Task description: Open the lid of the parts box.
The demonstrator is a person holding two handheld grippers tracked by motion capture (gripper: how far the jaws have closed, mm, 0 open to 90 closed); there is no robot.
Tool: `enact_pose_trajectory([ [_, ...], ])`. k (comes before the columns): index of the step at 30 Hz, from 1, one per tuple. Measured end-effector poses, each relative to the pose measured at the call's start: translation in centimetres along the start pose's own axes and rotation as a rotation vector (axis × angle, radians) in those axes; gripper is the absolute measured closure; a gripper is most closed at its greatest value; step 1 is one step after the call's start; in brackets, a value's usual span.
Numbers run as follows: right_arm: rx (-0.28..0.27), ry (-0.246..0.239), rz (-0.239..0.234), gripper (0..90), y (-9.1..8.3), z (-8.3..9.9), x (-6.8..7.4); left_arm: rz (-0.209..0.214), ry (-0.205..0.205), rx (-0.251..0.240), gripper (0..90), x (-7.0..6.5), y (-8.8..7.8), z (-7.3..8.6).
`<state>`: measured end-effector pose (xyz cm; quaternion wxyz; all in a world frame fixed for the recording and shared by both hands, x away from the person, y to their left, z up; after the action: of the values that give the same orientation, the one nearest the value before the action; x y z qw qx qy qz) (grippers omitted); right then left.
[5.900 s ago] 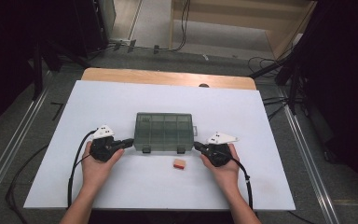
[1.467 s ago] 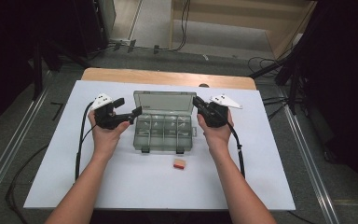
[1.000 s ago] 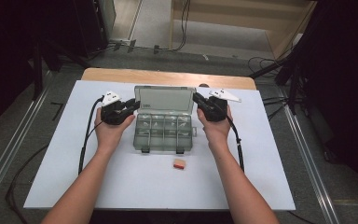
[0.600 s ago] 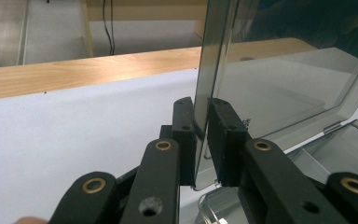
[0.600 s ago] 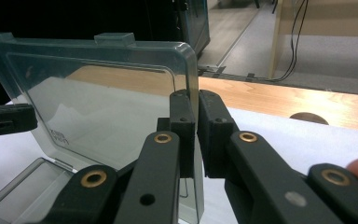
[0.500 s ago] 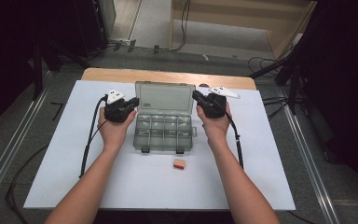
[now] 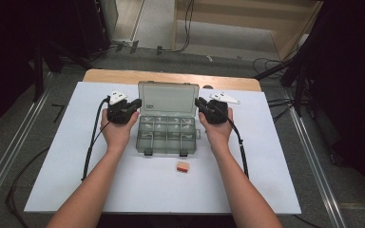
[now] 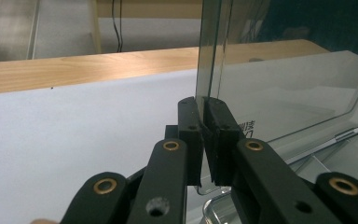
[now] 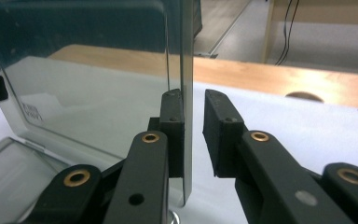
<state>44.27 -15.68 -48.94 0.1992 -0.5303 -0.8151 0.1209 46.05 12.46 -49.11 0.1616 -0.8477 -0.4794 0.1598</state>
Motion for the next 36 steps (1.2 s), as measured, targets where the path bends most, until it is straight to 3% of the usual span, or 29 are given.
enact_pose_trajectory([
  [9,0.065,-0.001,0.024,78.8,1.2,1.5,0.4,-0.001,-0.015,0.003,85.6,0.2,0.4,-0.1],
  [19,0.077,0.086,0.011,84.2,1.7,1.6,-0.2,0.012,-0.040,0.008,85.1,0.6,1.1,-0.1],
  [27,0.087,0.107,0.005,84.3,1.8,1.6,-0.3,0.010,-0.008,0.055,82.0,0.6,1.6,0.4],
  [36,0.104,0.133,0.000,84.3,2.0,1.4,-0.5,0.045,-0.098,0.078,81.1,0.9,1.9,0.7],
])
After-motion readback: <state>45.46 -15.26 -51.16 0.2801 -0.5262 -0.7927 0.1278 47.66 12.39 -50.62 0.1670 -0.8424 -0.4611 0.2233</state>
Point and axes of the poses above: each handheld gripper's, and its own axes: y roughly forward along the jaws, z roughly out of its underside, x roughly to its left, the point moved 5 cm from there along y, roughly forward along the jaws, and after that the axes turned 1 degree about -z, right-handed, at the moved point
